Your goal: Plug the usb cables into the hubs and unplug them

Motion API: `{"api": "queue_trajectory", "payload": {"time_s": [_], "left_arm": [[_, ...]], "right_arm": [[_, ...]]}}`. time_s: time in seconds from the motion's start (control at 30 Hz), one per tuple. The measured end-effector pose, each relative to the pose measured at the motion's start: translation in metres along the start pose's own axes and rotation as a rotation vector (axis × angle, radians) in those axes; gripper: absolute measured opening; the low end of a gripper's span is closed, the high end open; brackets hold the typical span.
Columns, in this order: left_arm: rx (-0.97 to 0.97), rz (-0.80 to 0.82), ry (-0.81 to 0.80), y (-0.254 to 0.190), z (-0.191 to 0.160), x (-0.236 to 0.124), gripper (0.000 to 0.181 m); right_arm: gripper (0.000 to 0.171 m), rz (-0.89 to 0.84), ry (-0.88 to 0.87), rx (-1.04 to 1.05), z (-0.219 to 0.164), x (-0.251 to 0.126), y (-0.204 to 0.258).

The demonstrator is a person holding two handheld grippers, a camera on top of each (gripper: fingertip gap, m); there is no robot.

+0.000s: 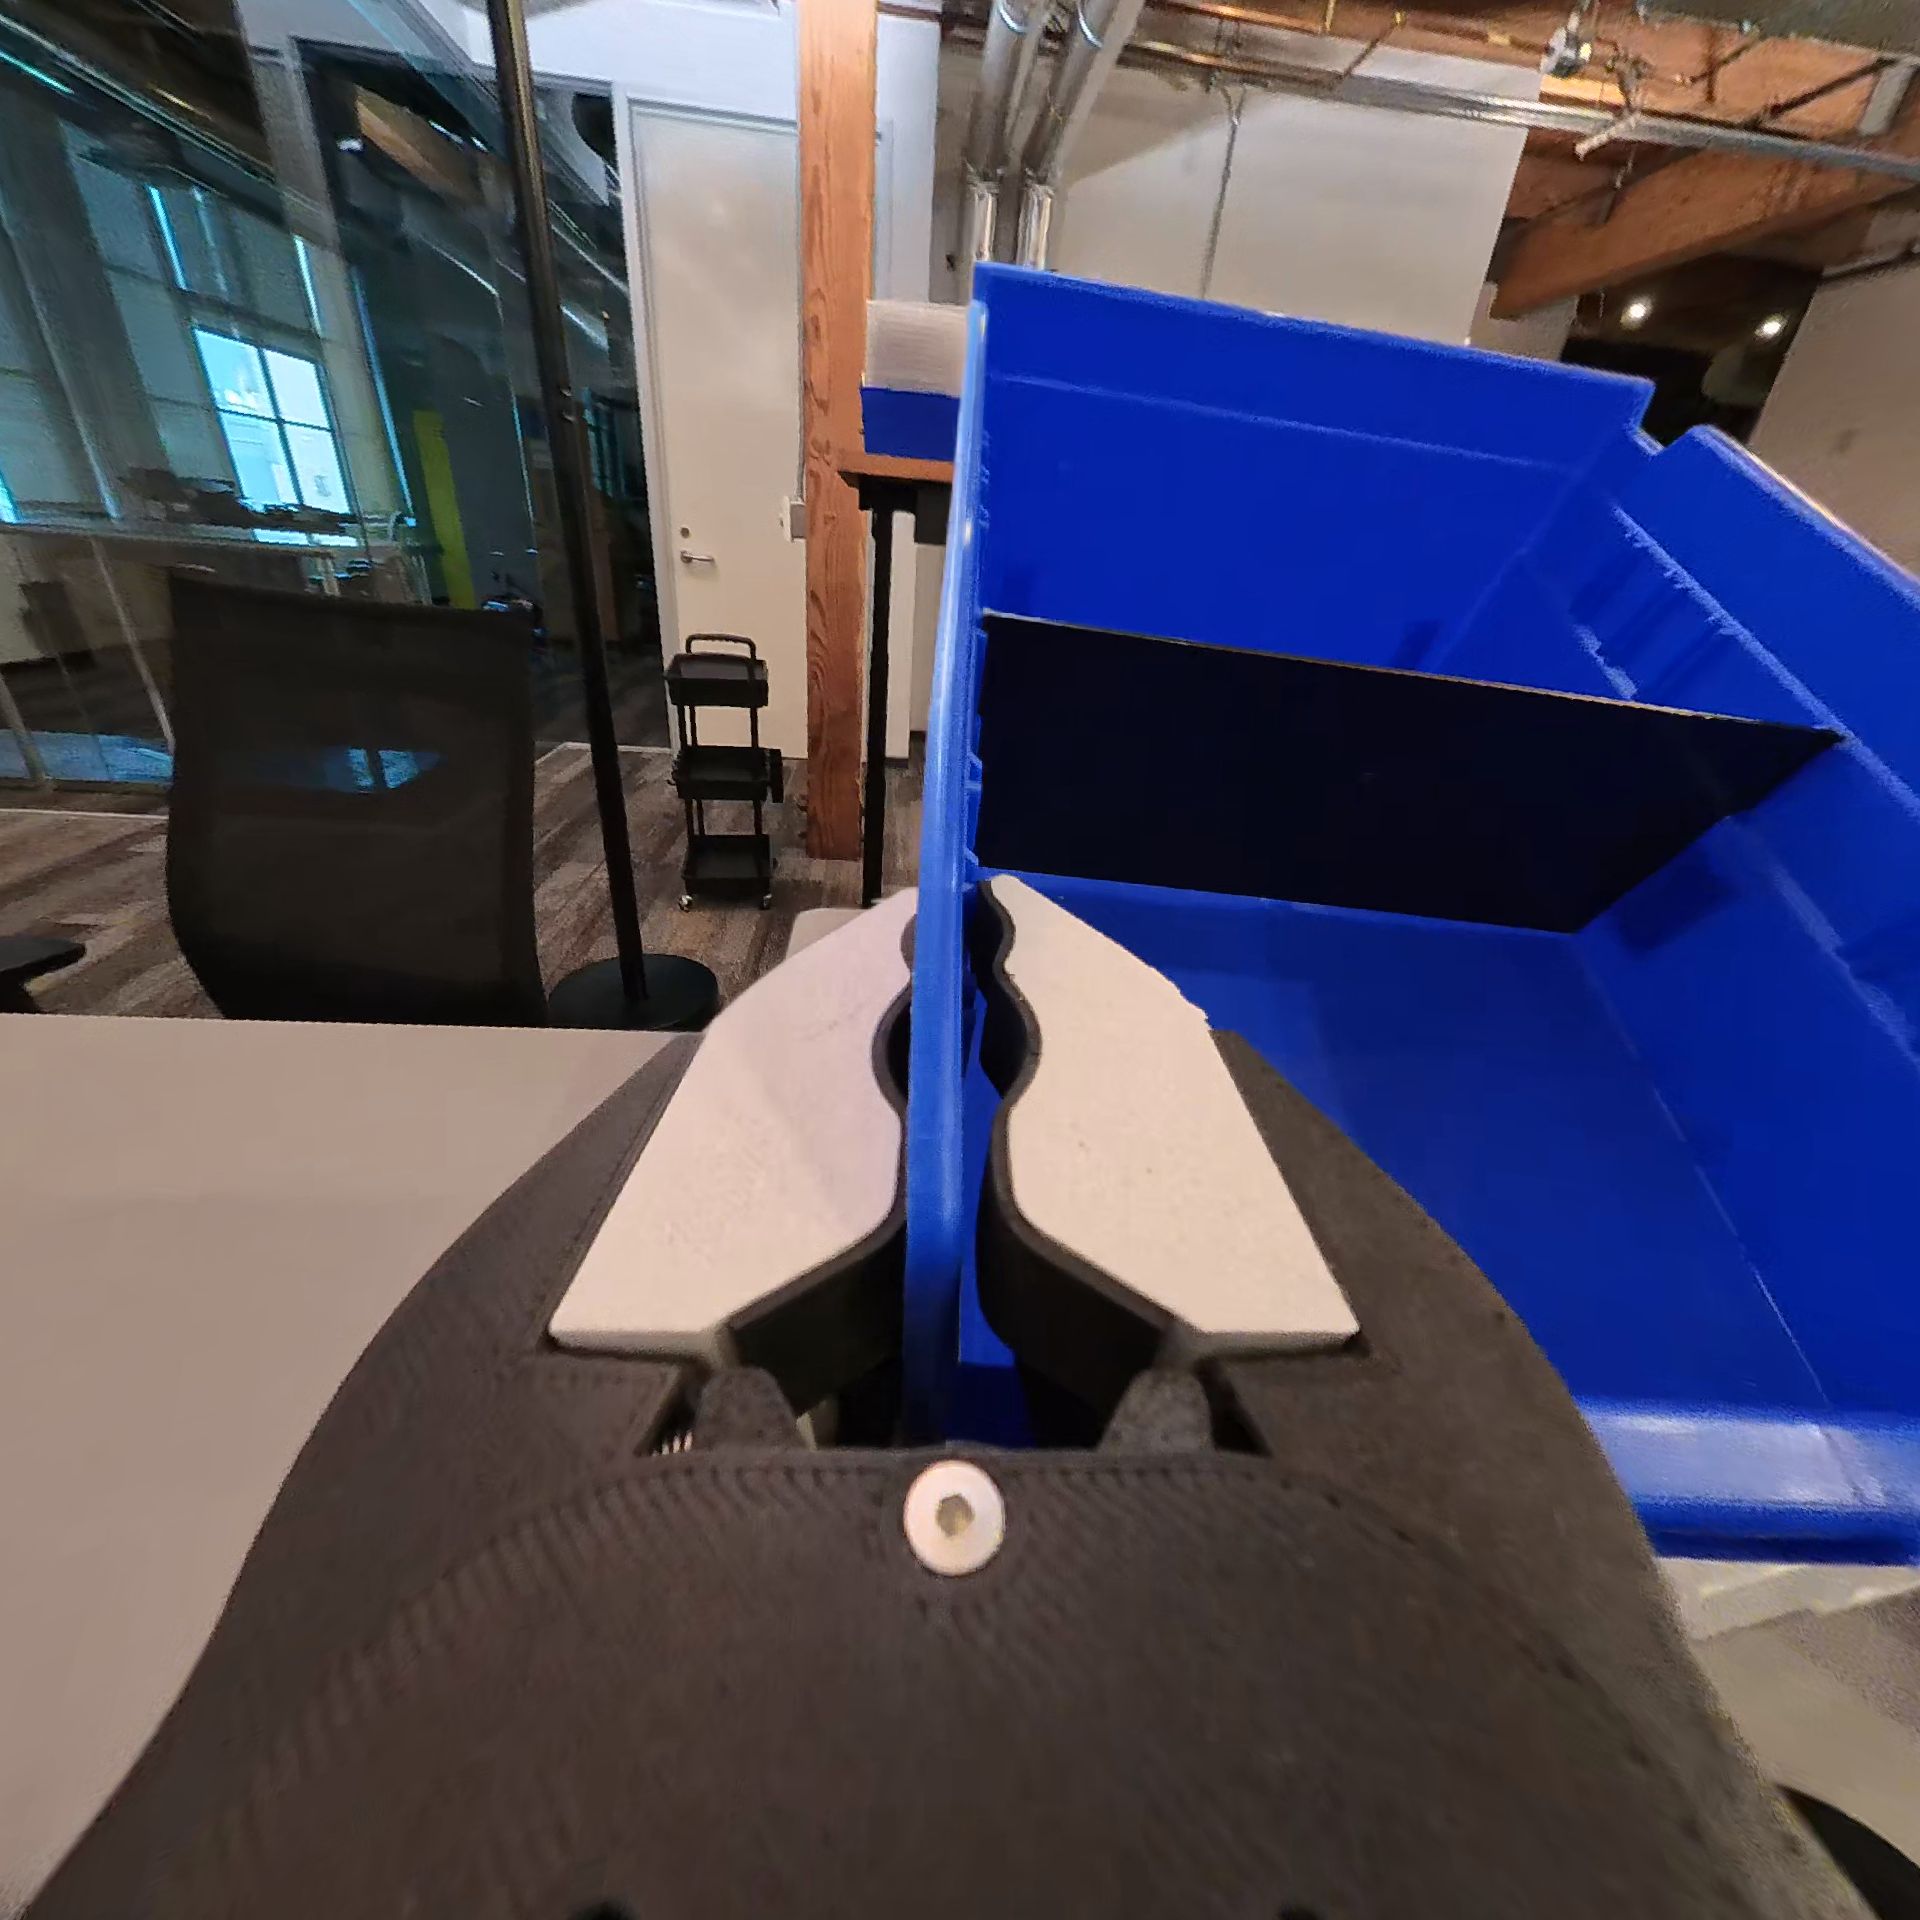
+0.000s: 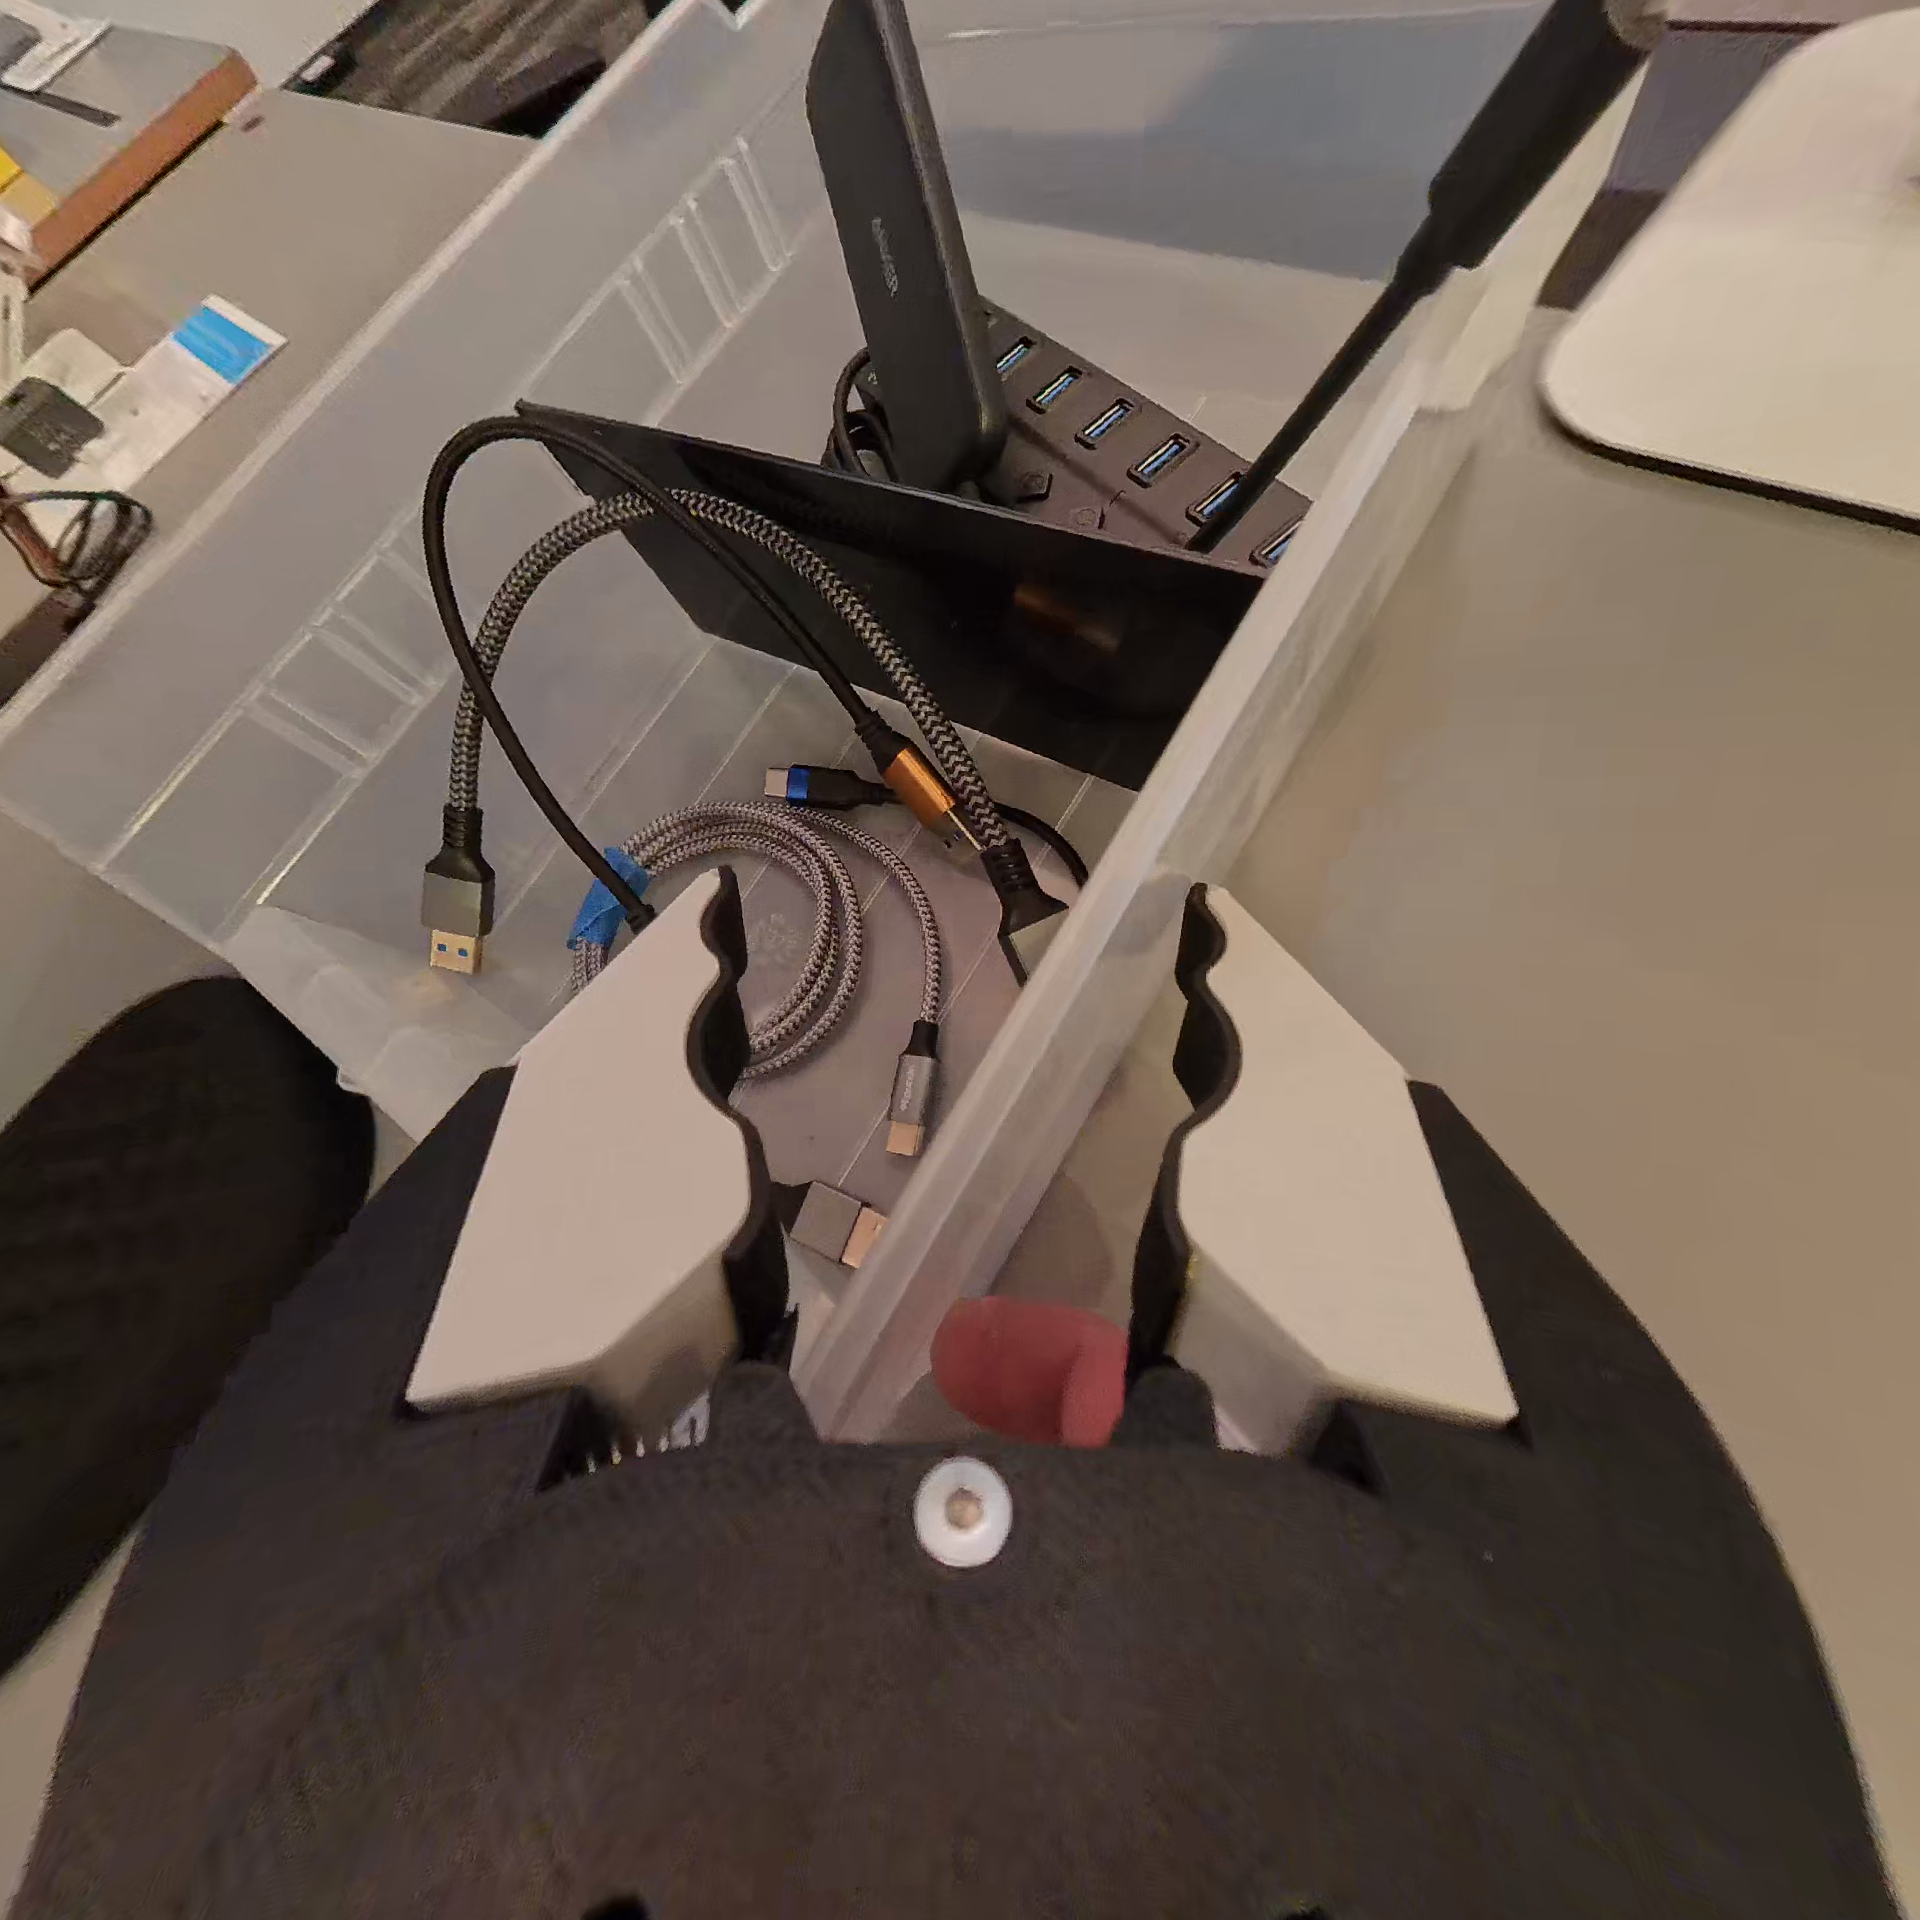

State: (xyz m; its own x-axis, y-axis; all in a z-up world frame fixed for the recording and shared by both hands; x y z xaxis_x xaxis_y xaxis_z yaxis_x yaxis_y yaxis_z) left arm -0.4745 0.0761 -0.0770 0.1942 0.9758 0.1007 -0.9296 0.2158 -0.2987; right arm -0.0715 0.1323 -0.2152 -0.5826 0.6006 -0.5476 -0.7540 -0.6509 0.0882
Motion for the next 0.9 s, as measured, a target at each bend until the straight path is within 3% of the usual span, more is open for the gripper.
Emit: {"api": "queue_trajectory", "payload": {"time_s": [0.37, 0.5, 0.57, 0.6, 0.73, 0.8, 0.9], "left_arm": [[-0.005, 0.003, -0.006, -0.001, 0.009, -0.008, 0.005], [0.005, 0.013, -0.013, 0.000, 0.011, -0.010, 0.004], [0.011, 0.012, -0.019, -0.003, 0.014, -0.011, 0.005], [0.014, 0.007, -0.020, -0.006, 0.015, -0.012, 0.005], [0.023, -0.031, -0.026, -0.031, 0.021, -0.009, 0.005], [0.017, -0.057, -0.003, -0.050, 0.020, -0.003, 0.005], [0.079, -0.111, 0.052, -0.092, 0.017, 0.014, 0.005]], "right_arm": [[0.077, 0.007, -0.032, 0.078, 0.044, 0.083, 0.050], [0.107, 0.077, -0.015, 0.069, 0.049, 0.094, 0.058], [0.135, 0.095, 0.002, 0.027, 0.049, 0.088, 0.056], [0.144, 0.101, 0.001, 0.012, 0.050, 0.082, 0.052], [0.144, 0.029, -0.132, -0.044, 0.063, 0.027, 0.018], [0.138, -0.044, -0.265, -0.090, 0.073, -0.020, -0.002], [0.131, -0.013, -0.423, -0.079, 0.079, -0.101, -0.017]]}}
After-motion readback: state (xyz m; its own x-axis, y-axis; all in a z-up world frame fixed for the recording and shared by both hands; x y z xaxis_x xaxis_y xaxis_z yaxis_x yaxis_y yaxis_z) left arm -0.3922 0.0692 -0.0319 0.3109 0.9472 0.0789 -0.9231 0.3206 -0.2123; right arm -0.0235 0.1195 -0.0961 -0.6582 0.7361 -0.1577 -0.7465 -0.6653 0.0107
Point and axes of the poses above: each gripper's, where its closed fingertips meet, x out along the fingers, z out of its top, y = z × x across the jaws, the point moved 7 cm from there along -x, back along the fingers, and after that the axes turned 13 degrees about -x, right-handed, at the moved point
